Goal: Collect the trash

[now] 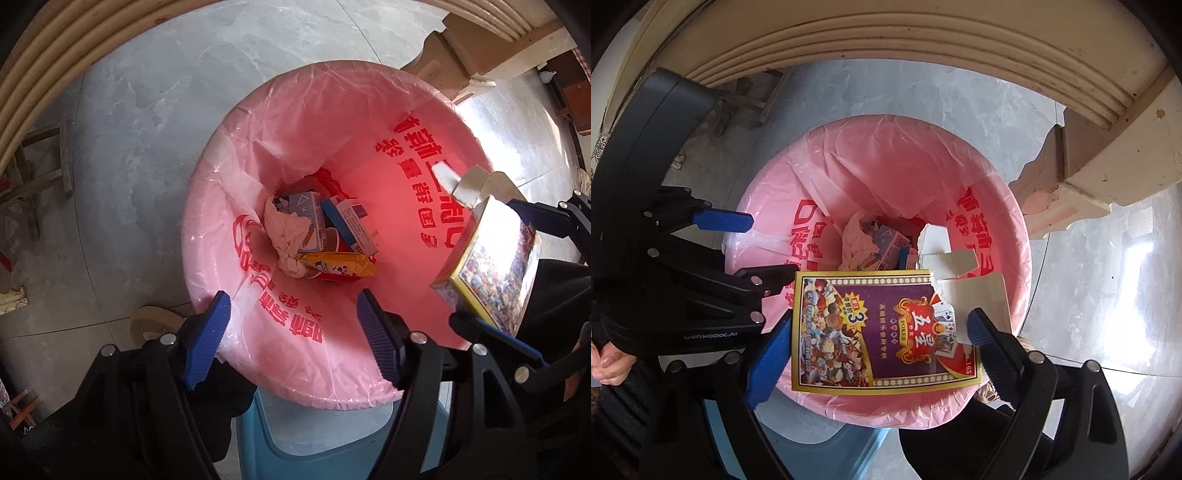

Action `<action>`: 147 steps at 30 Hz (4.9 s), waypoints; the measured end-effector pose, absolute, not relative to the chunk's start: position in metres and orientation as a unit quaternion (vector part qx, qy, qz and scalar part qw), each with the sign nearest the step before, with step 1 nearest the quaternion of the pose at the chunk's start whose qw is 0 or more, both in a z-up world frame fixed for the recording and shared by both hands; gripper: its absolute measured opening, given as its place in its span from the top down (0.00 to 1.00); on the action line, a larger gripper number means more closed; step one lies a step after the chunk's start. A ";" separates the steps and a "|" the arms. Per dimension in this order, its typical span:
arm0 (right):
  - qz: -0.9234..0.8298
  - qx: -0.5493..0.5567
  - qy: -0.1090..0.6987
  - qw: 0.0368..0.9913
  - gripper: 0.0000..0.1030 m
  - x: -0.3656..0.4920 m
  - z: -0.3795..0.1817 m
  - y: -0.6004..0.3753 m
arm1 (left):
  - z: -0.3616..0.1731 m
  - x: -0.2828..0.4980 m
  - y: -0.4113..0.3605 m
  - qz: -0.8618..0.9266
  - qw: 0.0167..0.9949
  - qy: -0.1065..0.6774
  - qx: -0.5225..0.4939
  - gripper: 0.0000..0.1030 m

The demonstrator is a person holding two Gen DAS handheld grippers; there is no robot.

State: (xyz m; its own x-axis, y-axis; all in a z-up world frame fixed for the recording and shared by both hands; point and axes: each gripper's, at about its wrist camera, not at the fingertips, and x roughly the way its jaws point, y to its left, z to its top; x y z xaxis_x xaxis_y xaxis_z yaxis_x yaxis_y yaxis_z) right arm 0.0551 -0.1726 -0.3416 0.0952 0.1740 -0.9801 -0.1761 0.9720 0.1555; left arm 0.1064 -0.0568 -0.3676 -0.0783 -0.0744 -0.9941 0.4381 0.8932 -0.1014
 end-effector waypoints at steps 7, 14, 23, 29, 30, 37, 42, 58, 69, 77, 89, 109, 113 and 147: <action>0.121 0.012 0.625 0.771 0.13 0.054 -0.330 -0.168 | -0.356 0.111 -0.044 -0.177 0.685 0.698 0.111 0.29; 0.098 0.000 0.630 0.770 0.12 0.056 -0.330 -0.172 | -0.350 0.109 -0.046 -0.174 0.694 0.690 0.111 0.29; 0.067 0.028 0.619 0.782 0.12 0.046 -0.311 -0.186 | -0.337 0.103 -0.052 -0.168 0.709 0.676 0.108 0.29; 0.022 0.026 0.593 0.804 0.12 0.030 -0.276 -0.196 | -0.309 0.093 -0.059 -0.153 0.735 0.654 0.096 0.29; 0.013 0.028 0.587 0.809 0.12 0.027 -0.269 -0.198 | -0.301 0.090 -0.060 -0.148 0.742 0.647 0.093 0.29; -0.030 0.047 0.528 0.847 0.12 -0.006 -0.206 -0.210 | -0.238 0.069 -0.060 -0.127 0.793 0.593 0.062 0.29; -0.064 0.011 0.451 0.890 0.11 -0.027 -0.143 -0.201 | -0.173 0.051 -0.055 -0.104 0.842 0.527 0.050 0.29; -0.089 -0.015 0.261 0.961 0.07 -0.101 0.029 -0.144 | 0.009 -0.020 -0.002 -0.008 0.940 0.337 0.052 0.08; -0.099 -0.011 0.233 0.967 0.07 -0.140 0.056 -0.120 | 0.032 -0.046 0.027 -0.018 0.940 0.340 0.010 0.07; -0.106 -0.003 0.238 0.965 0.07 -0.150 0.056 -0.127 | 0.034 -0.058 0.023 -0.022 0.942 0.334 0.011 0.07; -0.126 -0.008 0.225 0.966 0.07 -0.158 0.062 -0.129 | 0.042 -0.068 0.019 -0.024 0.947 0.319 0.015 0.06; -0.120 -0.005 0.221 0.968 0.07 -0.160 0.066 -0.131 | 0.050 -0.072 0.021 -0.018 0.951 0.309 0.015 0.07; -0.119 -0.003 0.218 0.969 0.07 -0.161 0.067 -0.132 | 0.052 -0.073 0.021 -0.019 0.951 0.307 0.016 0.06; -0.118 0.000 0.208 0.971 0.07 -0.164 0.074 -0.134 | 0.058 -0.074 0.024 -0.039 0.952 0.303 0.013 0.06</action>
